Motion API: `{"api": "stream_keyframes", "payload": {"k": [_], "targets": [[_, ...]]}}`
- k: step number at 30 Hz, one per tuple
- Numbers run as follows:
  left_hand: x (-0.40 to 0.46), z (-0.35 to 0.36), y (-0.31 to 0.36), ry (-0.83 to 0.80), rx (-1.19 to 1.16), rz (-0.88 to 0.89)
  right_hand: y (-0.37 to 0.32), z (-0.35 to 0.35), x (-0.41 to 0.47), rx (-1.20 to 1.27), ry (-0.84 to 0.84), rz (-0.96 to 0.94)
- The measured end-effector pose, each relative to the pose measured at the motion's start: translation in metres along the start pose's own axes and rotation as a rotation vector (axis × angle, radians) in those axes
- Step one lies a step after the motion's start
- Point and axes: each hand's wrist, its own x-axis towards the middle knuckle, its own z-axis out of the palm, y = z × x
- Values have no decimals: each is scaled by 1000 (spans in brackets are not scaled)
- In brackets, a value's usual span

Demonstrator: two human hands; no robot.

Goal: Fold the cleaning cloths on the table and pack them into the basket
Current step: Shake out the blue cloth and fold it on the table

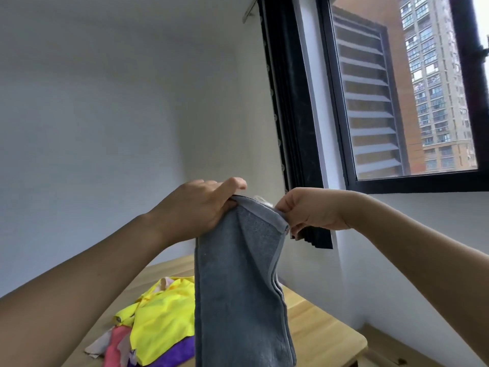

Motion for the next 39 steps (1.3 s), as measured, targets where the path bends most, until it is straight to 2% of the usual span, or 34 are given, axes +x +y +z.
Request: {"api": "stream_keyframes", "payload": {"k": [3,7,10,12,15,19,23,26,28,31,34,36,39], "targets": [[-2,0,2,-81,-110,-44,-1,1,6,-264,205,-8],[-8,-2,6,-285,-126,-155,1,6,6,-100,248,-34],[-16,-2,9,-366,-107,-159,2,11,6,-197,272,-145],[-19,-2,9,-323,-95,-164,3,12,4,-222,242,-187],[-18,-1,9,-176,-57,-165,4,13,-1,-256,253,-218],[-14,2,4,-121,31,-192,1,21,-3,-263,276,-197],[-18,9,7,26,179,-81,1,33,5,-387,408,-213],[-25,8,9,30,255,-41,5,31,13,-258,494,-150],[-30,12,6,-9,197,-64,6,25,17,-228,498,-127],[-29,15,3,-146,-82,-261,6,21,19,-302,487,-153],[-26,14,8,-133,-347,-346,5,21,15,-323,445,-200],[-25,12,9,-180,-353,-348,4,19,10,-359,375,-189],[-26,15,14,-388,-307,-356,6,20,7,-463,264,-126]]}}
